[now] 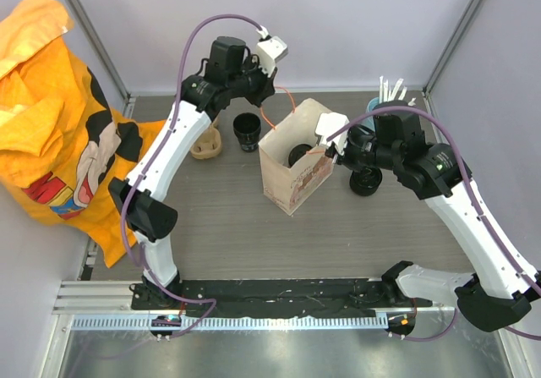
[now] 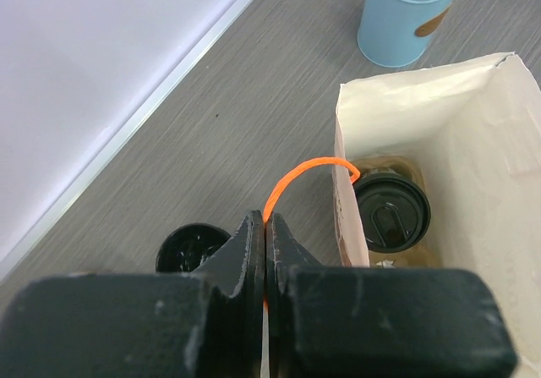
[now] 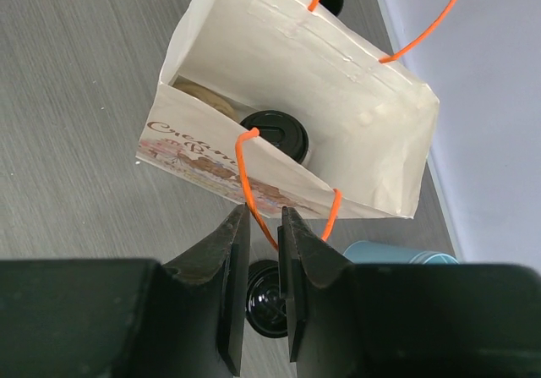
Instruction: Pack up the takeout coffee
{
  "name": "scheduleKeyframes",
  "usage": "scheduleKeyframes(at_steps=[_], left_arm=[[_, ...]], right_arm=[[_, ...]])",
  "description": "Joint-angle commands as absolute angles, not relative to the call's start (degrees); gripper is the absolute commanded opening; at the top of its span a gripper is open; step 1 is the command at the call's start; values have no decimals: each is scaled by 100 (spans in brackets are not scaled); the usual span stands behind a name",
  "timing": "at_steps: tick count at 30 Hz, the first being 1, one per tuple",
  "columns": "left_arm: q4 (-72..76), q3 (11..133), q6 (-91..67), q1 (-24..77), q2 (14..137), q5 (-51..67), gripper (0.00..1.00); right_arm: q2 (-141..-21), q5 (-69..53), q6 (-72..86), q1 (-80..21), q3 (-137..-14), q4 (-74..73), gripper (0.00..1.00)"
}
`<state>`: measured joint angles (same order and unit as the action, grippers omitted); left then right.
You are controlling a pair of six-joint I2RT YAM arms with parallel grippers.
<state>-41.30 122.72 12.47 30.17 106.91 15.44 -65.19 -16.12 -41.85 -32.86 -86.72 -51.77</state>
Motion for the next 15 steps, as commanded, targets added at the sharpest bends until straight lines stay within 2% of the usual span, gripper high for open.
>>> scheduleKeyframes(at_steps=[1,15], left_arm=[[-4069,12568,1388,3076,10793,1389,0],[-4052,12990,1424,3164,11127,1257,0]], right_arm=[[-6337,-1871,-4096,-3278,-8930,-5264,26],[-6328,-2197,-4017,-3357,-9123,-5519,22]])
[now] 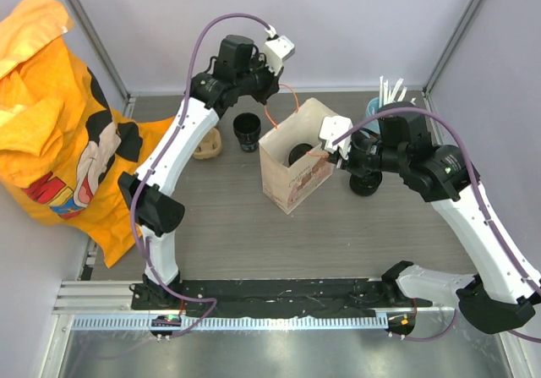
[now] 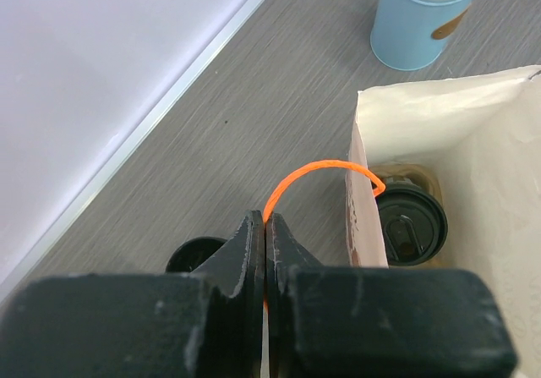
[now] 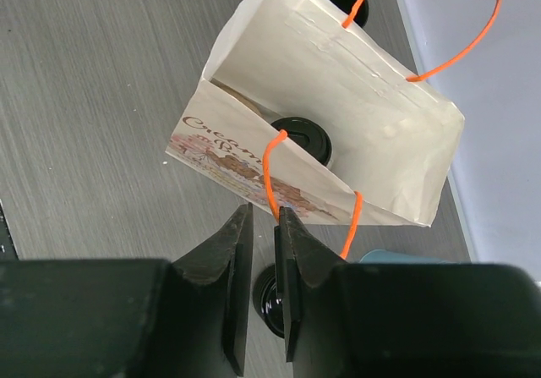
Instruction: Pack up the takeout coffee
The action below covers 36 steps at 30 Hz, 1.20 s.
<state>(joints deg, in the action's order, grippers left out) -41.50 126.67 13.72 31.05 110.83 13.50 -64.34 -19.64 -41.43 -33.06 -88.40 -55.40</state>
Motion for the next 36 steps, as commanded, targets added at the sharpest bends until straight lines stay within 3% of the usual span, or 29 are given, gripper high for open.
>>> scheduleKeyframes(at_steps=[1,9,12,13,16,32,35,36], left_arm=[[-4034,13016,1424,3164,11153,1248,0],[-4017,13157,1433,3208,11250,1195,0],[-4017,13140,1441,3217,11241,1178,0],[-4017,13131,1433,3217,11241,1186,0],[-4008,13131,1433,3217,11250,1187,0],[-4008,13131,1441,3226,11268,1195,0],[-4008,13131,1433,3226,11268,1186,0],[-4008,13122,1441,3226,11268,1195,0]], right_arm=[[-6346,-2223,-3999,-3366,-9140,-5520,21],[-6407,-2048,-4069,-3445,-9176,-5502,22],[-6390,-1951,-4192,-3445,-9263,-5476,36],[-6390,-1873,-4245,-3445,-9298,-5467,45],[-6442,-1749,-4385,-3454,-9465,-5493,53],[-6978,-791,-5018,-3454,-9123,-4940,56],[-7022,-747,-5027,-3437,-9088,-4896,51],[-7022,-738,-5036,-3445,-9088,-4887,44]])
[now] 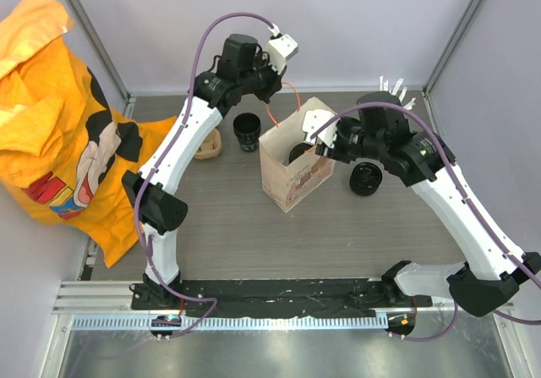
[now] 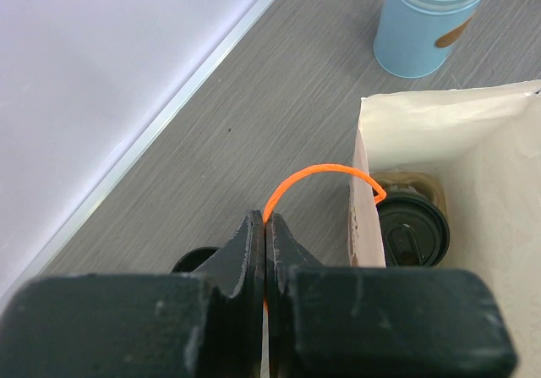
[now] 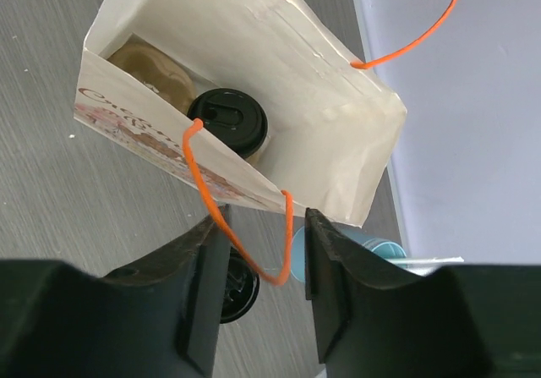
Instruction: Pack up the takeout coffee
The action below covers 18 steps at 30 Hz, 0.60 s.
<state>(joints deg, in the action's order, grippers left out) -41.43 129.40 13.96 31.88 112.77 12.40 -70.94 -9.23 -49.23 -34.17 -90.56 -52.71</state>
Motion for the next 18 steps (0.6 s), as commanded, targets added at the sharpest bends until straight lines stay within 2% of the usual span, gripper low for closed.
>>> scheduleKeyframes(at_steps=[1,5,8,11,18], left_arm=[[-4008,13131,1441,3226,11276,1178,0],[-4008,13122,1450,3226,11285,1169,0],[-3990,13131,1450,3226,11285,1178,0],[-3990,13140,1459,3226,11294,1169,0],[-3981,13175,1459,3243,11347,1143,0]], right_arm=[[-7040,-738,-5027,-3445,-9070,-4887,38],[-7014,-949,-5019,-3445,-9105,-5070,13],[-6979,-1133,-4975,-3454,-9158,-5246,7],[-6935,-1221,-4957,-3445,-9228,-5404,4],[-6873,-1678,-4817,-3472,-9439,-5695,4]])
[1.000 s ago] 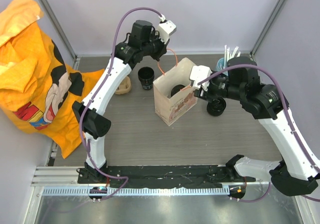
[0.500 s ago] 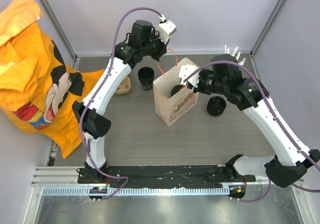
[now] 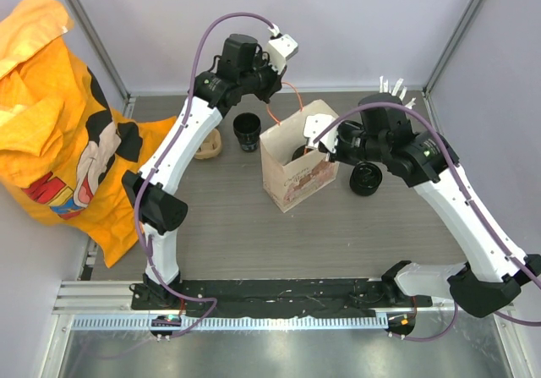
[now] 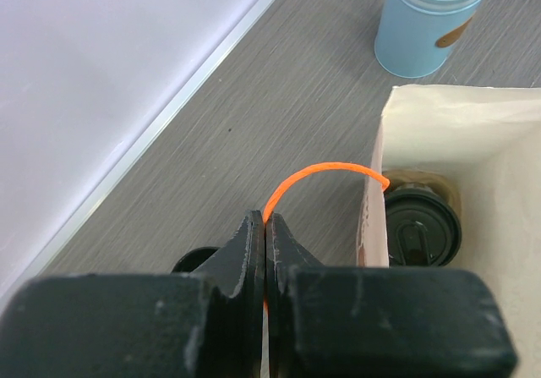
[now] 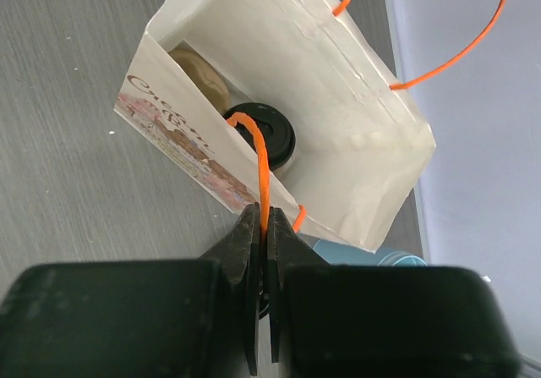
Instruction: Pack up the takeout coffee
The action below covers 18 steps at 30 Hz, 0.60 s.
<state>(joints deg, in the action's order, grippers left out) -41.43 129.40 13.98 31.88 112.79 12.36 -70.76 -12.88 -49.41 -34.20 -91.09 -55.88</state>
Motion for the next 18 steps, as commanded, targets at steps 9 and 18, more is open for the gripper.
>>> scheduleKeyframes(at_steps=[9,18], left_arm=[[-3946,13175,1450,3287,11391,1108,0],[-3902,13184,1450,3331,11408,1090,0]], right_arm=[[-6873,-1890,-4623,-3665,-9422,-5757,3],[-6855,-1925,-4210,-3964,-9264,-5581,3]])
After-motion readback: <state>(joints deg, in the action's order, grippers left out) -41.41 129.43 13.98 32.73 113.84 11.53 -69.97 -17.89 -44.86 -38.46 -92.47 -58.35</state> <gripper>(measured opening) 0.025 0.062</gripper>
